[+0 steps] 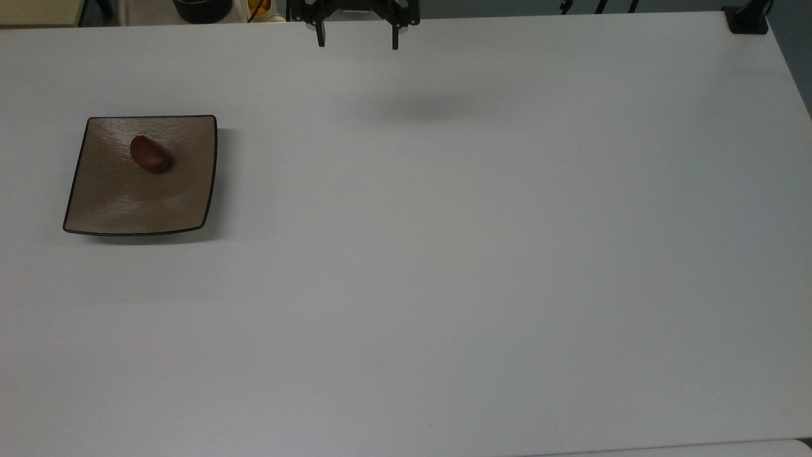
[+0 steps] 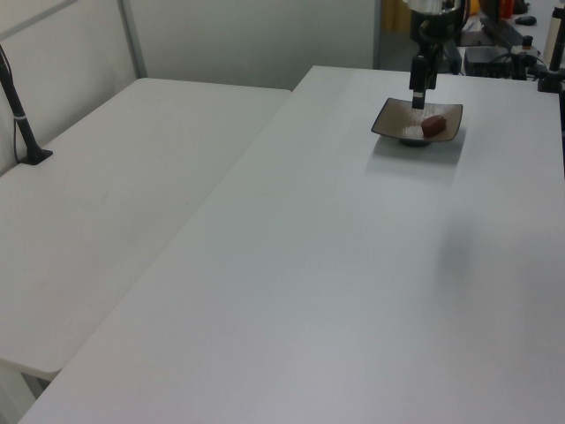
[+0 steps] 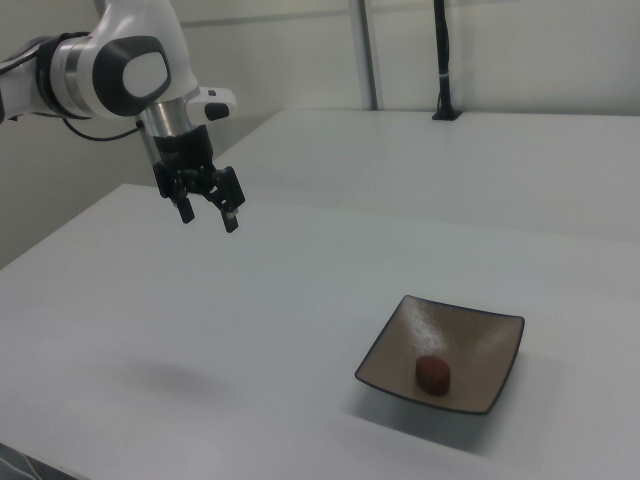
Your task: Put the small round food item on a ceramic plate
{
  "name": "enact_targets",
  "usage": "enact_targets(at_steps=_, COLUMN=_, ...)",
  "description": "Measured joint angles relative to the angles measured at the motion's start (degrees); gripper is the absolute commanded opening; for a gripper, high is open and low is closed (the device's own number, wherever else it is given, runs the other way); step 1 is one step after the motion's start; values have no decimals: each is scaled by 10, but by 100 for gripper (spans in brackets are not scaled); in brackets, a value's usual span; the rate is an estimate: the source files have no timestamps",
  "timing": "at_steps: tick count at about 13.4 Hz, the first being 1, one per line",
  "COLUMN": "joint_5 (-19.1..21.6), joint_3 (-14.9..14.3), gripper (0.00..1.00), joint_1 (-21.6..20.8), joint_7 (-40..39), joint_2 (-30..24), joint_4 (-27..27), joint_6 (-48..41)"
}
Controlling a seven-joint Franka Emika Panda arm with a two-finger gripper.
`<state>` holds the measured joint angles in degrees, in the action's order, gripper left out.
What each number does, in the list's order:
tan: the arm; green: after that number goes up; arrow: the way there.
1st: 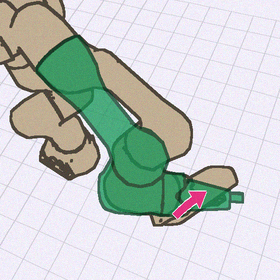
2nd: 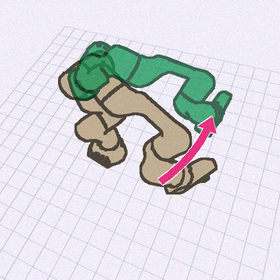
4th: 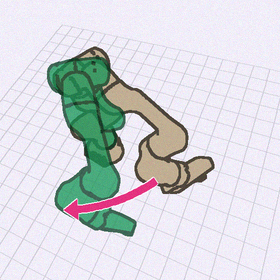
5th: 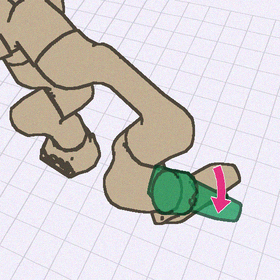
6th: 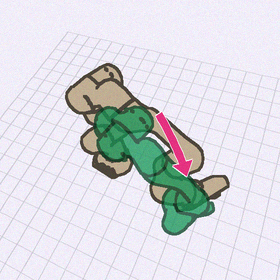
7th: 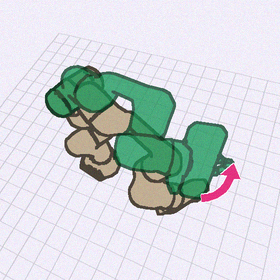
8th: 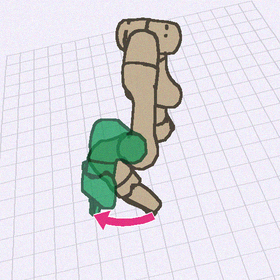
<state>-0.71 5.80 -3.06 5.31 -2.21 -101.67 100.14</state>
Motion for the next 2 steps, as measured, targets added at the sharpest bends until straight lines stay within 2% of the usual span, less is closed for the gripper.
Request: enact_targets(at_steps=2, joint_5=-2, joint_3=-3, gripper=100, joint_1=2, joint_7=-19, joint_2=-1, joint_4=0, joint_6=-6)
